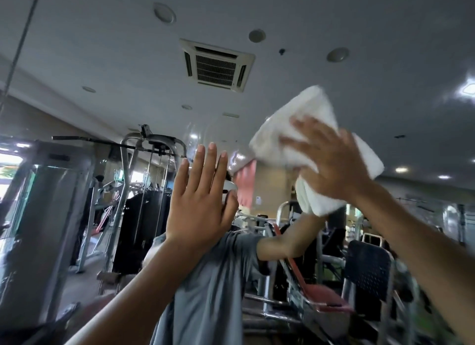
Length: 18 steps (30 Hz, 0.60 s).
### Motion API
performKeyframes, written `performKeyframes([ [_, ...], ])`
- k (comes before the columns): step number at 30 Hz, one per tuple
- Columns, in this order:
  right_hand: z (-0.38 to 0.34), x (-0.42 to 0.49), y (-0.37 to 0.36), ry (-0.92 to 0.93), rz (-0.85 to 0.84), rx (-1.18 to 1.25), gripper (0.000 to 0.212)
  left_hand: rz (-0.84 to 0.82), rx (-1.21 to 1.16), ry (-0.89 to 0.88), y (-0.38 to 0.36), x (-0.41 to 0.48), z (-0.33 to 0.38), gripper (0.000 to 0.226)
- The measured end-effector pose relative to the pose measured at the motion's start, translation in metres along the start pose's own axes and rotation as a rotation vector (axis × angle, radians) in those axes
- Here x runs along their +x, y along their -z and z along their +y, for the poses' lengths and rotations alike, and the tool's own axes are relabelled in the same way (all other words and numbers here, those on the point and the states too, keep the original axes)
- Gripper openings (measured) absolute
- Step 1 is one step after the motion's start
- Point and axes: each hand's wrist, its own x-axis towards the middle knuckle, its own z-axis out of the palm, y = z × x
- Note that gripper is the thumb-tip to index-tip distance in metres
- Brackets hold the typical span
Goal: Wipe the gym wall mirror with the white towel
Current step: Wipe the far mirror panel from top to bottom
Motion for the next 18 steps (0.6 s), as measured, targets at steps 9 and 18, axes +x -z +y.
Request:
performKeyframes([
  [9, -0.039, -0.026, 0.002, 0.375, -0.098, -0.005, 0.063, -0.062, -0.026, 0.025, 0.004, -0.006, 0.003, 0.068],
  [18, -0.074, -0.019, -0.008, -0.485, 0.045, 0.032, 0.065, -0.063, -0.015, 0.007, 0.007, -0.029, 0.002, 0.066],
])
